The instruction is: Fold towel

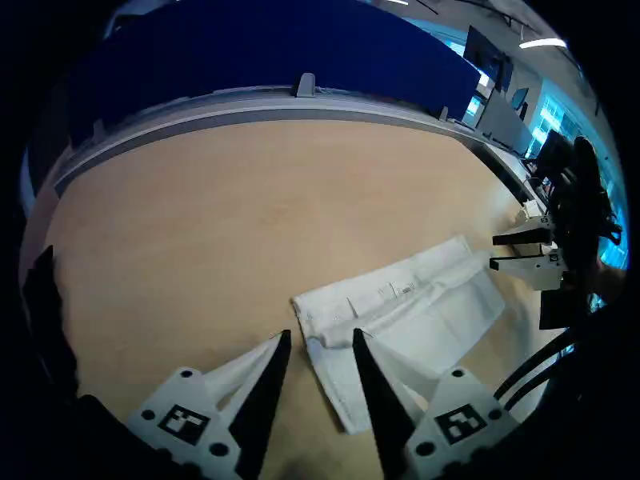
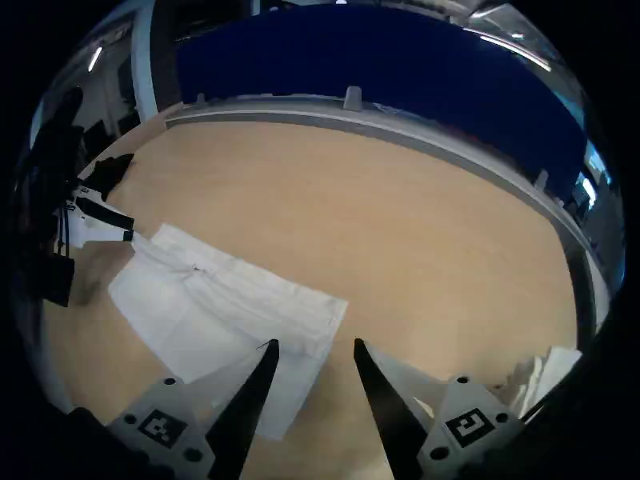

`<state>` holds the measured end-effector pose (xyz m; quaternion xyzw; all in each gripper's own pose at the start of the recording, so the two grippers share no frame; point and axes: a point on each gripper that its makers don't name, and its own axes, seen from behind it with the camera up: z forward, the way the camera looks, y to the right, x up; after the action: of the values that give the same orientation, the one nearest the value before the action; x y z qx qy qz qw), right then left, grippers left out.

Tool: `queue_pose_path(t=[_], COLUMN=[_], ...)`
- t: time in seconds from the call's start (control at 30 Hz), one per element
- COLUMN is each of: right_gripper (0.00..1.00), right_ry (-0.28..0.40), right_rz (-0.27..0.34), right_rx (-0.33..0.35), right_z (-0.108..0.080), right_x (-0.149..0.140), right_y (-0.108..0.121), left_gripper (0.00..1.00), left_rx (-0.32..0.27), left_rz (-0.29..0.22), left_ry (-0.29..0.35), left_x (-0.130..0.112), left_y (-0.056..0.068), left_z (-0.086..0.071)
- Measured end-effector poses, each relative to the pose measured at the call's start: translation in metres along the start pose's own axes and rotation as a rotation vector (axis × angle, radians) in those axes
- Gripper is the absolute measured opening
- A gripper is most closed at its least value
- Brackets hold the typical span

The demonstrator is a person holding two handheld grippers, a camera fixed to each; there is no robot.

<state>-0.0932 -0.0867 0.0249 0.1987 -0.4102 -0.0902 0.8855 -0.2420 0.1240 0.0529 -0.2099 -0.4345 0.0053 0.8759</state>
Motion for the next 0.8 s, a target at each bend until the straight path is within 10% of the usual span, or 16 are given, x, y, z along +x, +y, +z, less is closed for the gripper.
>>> queue_pose_path(t=[0.17,0.8], right_gripper=[0.94,0.96], right_ry=[0.007,0.024], right_rz=[0.010,0.018], right_rx=[0.001,0.005], right_z=[-0.002,-0.023], right_x=[0.000,-0.004], right_y=[0.001,-0.005], left_gripper=[0.87,0.87], left_rx=[-0.002,0.024], left_rz=[-0.009,-0.012], left_ry=[0.006,0.014], left_x=[0.000,-0.012], left_y=[0.000,0.004], left_z=[-0.001,-0.021])
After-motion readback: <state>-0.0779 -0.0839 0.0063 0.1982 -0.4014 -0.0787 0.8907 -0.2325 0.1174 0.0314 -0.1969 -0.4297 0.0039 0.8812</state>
